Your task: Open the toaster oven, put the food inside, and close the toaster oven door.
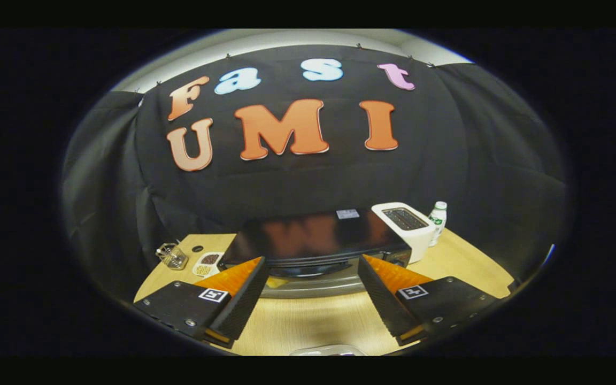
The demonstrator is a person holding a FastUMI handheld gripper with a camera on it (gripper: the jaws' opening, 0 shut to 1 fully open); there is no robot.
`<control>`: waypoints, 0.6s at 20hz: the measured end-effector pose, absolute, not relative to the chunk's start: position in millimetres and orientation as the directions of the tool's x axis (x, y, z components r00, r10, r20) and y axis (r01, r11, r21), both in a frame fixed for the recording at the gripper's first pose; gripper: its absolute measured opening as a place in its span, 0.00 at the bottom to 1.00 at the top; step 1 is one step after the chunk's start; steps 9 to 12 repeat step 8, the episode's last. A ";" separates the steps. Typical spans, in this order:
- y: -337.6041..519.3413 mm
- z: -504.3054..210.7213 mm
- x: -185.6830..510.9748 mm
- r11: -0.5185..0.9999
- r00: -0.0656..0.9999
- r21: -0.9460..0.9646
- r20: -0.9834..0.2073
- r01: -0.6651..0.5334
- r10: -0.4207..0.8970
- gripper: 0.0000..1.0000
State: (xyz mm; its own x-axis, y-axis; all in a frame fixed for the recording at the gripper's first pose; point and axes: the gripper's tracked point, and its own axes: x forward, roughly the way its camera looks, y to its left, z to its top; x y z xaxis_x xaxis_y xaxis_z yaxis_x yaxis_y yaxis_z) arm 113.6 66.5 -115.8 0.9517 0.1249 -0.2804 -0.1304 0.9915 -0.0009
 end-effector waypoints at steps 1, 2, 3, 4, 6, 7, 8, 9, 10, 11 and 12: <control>64.1 -102.3 112.1 0.992 0.959 -0.006 -0.257 -0.129 0.123 0.99; 62.3 -89.0 110.0 0.992 0.966 -0.010 -0.230 -0.127 0.121 0.99; 60.0 -73.4 108.2 0.992 0.972 -0.016 -0.201 -0.129 0.123 0.99; 58.8 -60.2 105.8 0.991 0.977 -0.023 -0.174 -0.130 0.124 0.99; 54.8 -37.3 99.8 0.991 0.982 -0.034 -0.142 -0.128 0.122 0.99; 52.0 -26.1 96.6 0.992 0.985 -0.039 -0.124 -0.123 0.117 0.99; 48.9 -14.9 94.2 0.992 0.988 -0.045 -0.105 -0.118 0.113 0.99; 48.9 -14.9 94.2 0.992 0.988 -0.045 -0.105 -0.118 0.113 0.99; 48.9 -14.9 94.2 0.992 0.988 -0.045 -0.105 -0.118 0.113 0.99; 48.9 -14.9 94.2 0.992 0.988 -0.045 -0.105 -0.118 0.113 0.99; 48.9 -14.9 94.2 0.992 0.988 -0.045 -0.105 -0.118 0.113 0.99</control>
